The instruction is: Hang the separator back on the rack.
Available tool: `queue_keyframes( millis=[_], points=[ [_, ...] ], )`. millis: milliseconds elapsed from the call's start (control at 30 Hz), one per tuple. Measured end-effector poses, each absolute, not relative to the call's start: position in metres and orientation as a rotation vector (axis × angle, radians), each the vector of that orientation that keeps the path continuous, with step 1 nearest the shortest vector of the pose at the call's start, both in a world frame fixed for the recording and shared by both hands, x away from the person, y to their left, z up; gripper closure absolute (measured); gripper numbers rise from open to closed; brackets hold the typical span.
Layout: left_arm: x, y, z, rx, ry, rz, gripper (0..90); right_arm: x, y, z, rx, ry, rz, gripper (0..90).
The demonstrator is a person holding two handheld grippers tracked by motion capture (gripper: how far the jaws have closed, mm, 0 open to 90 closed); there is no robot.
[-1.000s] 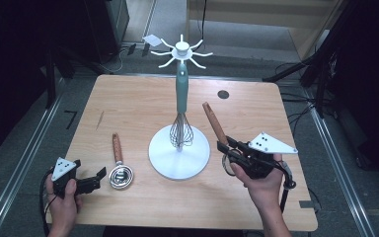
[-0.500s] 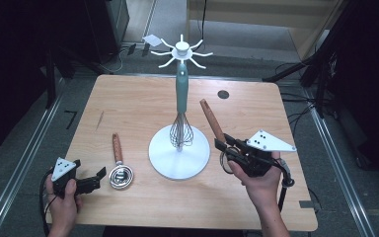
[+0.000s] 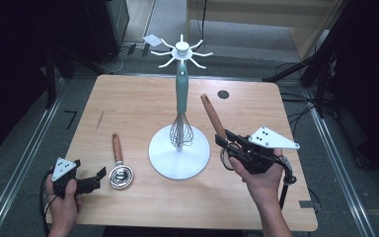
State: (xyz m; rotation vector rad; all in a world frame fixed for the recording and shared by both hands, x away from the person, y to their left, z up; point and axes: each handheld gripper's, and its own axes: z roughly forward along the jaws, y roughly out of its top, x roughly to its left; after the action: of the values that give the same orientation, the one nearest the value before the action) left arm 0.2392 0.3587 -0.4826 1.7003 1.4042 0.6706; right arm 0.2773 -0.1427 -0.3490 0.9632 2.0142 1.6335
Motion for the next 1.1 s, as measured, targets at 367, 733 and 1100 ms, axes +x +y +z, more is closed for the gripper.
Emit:
queue_keyframes(
  millis=[367,733,1100],
  points=[
    [0.239,0.359,-0.483,1.699,1.403,0.668,0.0,0.278,-0.142,-0.337,0.949,1.975,1.671,71.0],
    [0.239,0.359,-0.483,1.700,1.401,0.667,0.0,0.277,-0.142,-0.322,0.920,1.943,1.688,71.0],
    [0.239,0.359,-0.483,1.699,1.401,0.668,0.0,0.277,-0.142,-0.316,0.924,1.910,1.712,71.0]
  ],
)
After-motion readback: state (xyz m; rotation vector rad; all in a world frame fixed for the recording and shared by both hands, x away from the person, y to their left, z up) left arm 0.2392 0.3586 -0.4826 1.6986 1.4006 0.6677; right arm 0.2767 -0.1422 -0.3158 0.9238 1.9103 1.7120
